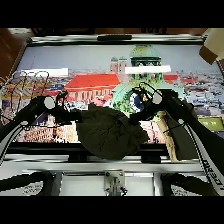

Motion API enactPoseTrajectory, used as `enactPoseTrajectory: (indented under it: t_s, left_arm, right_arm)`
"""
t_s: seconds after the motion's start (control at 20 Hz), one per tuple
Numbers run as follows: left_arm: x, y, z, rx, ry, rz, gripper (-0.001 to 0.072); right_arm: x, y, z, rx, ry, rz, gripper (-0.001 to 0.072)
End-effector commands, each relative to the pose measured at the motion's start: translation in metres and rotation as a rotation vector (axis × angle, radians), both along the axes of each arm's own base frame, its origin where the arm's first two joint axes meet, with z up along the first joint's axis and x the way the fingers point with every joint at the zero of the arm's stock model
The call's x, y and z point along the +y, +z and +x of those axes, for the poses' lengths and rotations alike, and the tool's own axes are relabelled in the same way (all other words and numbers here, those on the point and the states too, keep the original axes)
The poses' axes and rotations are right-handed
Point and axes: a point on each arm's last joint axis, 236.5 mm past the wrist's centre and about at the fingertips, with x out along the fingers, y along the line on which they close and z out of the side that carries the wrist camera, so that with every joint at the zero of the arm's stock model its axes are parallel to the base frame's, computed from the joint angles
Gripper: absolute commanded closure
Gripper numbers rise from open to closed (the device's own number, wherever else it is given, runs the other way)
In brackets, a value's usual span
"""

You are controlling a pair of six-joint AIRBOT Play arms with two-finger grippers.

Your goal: Fold the shirts.

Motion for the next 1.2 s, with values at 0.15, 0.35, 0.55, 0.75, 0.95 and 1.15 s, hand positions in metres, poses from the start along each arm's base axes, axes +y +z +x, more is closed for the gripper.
enactPoseTrajectory:
  t_s: [0.15,0.35,0.55,0.75,0.95,1.15]
  left_arm:
    - [-0.011,-0.015,0.016,-0.03,0.035,-0.049,0.0245]
    - [-0.014,-0.009,0.028,-0.069,0.049,-0.064,0.0674]
    - [-0.008,0.069,0.072,-0.294,-0.071,-0.019,0.0676]
    - [0.024,0.28,0.11,-0.759,-0.111,0.116,0.0675]
    - [0.054,0.516,0.038,-1.279,0.004,0.073,0.0675]
    - [0.08,0.611,-0.068,-1.531,0.094,-0.02,0.0675]
  right_arm:
    - [0.036,-0.018,-0.002,0.072,-0.005,0.142,0.0047]
    - [0.039,-0.013,-0.004,0.086,-0.016,0.155,0.0646]
    - [0.026,0.046,0.034,-0.146,0.064,0.103,0.0647]
    - [-0.003,0.245,0.105,-0.758,0.064,0.039,0.0647]
    - [-0.028,0.492,0.052,-1.373,-0.065,0.24,0.0647]
    - [-0.061,0.568,-0.042,-1.52,-0.17,0.397,0.0647]
